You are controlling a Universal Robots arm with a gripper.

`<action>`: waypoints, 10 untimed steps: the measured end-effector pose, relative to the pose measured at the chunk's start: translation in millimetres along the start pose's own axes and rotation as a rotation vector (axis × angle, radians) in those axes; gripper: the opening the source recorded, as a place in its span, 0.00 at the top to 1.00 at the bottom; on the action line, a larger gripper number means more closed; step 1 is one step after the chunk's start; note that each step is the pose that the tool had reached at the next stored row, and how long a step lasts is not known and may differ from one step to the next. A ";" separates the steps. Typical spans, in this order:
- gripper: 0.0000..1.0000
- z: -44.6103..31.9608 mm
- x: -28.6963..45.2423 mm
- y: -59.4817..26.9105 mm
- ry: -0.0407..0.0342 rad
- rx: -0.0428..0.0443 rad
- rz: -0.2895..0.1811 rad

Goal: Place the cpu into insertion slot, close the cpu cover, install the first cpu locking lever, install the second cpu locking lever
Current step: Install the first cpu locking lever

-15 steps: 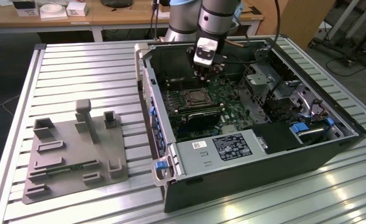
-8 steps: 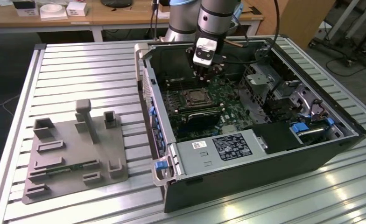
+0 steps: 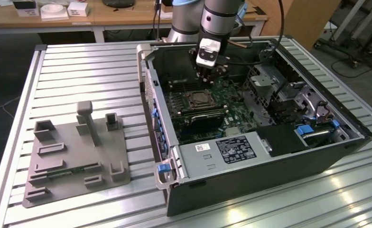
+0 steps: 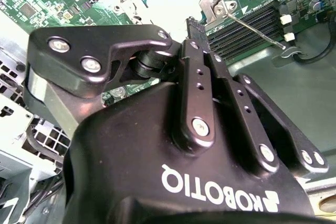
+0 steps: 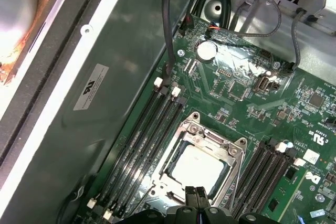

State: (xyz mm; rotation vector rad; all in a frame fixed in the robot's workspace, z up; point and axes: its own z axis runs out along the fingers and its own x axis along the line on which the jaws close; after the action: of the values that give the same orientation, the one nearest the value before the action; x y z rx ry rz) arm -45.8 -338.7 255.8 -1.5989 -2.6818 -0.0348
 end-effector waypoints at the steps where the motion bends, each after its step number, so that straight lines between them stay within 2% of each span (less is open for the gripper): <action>1: 0.89 0.0 0.0 0.0 0.0000 0.0000 0.000; 5: 0.89 0.0 0.0 0.0 0.0001 0.0004 -0.014; 10: 0.89 0.0 0.0 0.0 0.0008 0.0024 -0.086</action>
State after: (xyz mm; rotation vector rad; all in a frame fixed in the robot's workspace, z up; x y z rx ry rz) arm -45.9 -338.7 255.8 -1.4816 -2.7473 -0.0335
